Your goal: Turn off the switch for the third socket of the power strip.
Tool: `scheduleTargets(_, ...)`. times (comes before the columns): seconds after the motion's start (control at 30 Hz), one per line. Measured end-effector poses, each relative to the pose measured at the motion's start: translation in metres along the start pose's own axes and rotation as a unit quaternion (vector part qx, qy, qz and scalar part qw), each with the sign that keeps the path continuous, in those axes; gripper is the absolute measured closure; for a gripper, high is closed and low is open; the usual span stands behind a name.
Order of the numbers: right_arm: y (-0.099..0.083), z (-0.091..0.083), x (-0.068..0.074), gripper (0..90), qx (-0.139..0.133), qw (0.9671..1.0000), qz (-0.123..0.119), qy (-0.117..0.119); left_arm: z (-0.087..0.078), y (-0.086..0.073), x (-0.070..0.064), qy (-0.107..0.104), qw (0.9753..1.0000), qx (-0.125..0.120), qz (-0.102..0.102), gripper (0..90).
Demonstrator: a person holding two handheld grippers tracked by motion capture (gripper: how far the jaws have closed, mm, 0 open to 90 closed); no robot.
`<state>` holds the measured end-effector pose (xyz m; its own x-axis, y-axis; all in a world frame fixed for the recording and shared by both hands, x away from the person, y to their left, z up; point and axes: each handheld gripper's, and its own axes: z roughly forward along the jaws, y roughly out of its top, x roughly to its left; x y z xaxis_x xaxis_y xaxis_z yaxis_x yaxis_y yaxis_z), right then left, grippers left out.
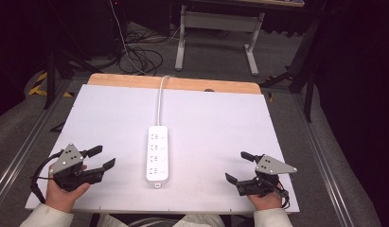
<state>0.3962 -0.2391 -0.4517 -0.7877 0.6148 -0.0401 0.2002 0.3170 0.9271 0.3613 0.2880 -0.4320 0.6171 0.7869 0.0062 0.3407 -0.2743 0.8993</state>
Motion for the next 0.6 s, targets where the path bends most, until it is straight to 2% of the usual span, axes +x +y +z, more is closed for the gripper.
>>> scheduleTargets(0.23,0.0,0.0,-0.001,7.4,0.001,1.0,0.001,0.0,0.005,0.013,-0.001,-0.019,0.9997,0.014,0.009,36.2)
scheduleTargets(0.47,0.0,0.002,0.0,7.4,0.004,1.0,0.001,0.003,0.015,0.027,-0.008,-0.03,0.9992,0.02,0.015,37.7)
scheduleTargets(0.5,0.0,0.002,0.0,7.4,0.004,1.0,0.001,0.003,0.018,0.031,-0.01,-0.031,0.9991,0.018,0.022,38.1)
scheduleTargets(0.6,-0.001,0.002,0.0,7.4,0.005,1.0,0.001,0.005,0.023,0.035,-0.014,-0.038,0.9989,0.018,0.019,38.6)
